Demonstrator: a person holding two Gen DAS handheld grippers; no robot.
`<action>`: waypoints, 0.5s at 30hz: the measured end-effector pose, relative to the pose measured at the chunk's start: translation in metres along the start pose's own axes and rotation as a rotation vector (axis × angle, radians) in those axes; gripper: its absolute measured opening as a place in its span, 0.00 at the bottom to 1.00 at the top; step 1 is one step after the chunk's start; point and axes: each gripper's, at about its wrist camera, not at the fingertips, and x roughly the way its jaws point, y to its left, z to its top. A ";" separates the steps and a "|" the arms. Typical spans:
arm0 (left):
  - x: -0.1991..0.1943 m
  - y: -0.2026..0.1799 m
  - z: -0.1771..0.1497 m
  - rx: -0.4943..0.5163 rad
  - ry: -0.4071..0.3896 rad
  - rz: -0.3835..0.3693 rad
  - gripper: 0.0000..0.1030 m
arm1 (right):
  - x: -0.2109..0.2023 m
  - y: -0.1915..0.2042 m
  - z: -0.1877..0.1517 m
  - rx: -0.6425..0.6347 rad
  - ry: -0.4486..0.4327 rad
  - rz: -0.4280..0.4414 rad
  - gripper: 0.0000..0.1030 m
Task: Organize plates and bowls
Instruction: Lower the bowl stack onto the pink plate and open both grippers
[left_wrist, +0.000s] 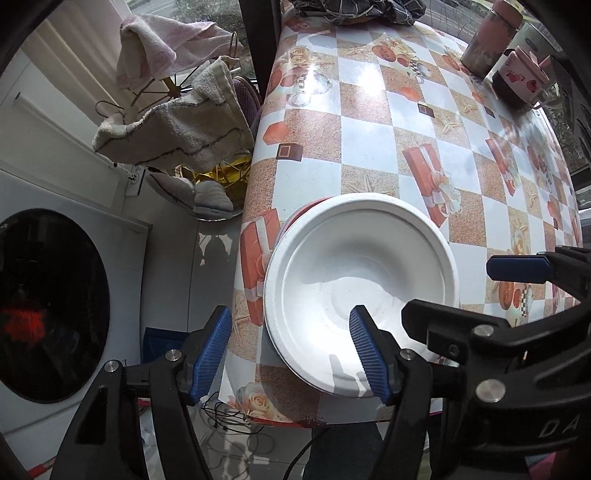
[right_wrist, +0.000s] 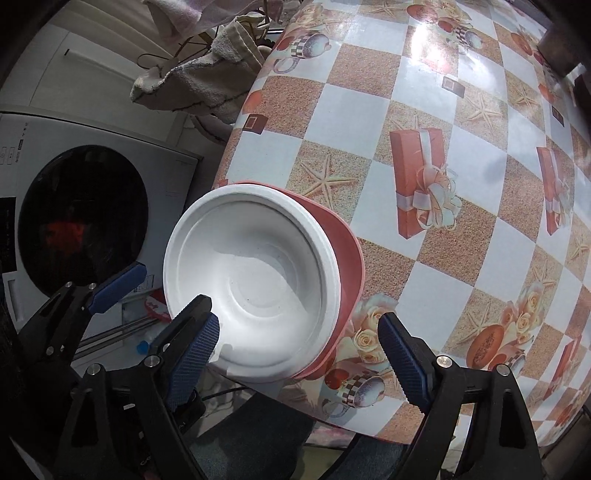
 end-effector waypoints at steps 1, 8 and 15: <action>-0.001 0.002 0.001 -0.009 -0.004 -0.008 0.70 | -0.004 -0.007 -0.001 0.022 -0.011 0.002 0.94; -0.014 -0.018 0.010 0.033 -0.034 -0.087 0.71 | -0.012 -0.083 -0.030 0.292 -0.004 0.018 0.99; -0.023 -0.092 0.017 0.289 -0.055 -0.159 0.71 | -0.021 -0.145 -0.068 0.509 -0.033 0.050 0.99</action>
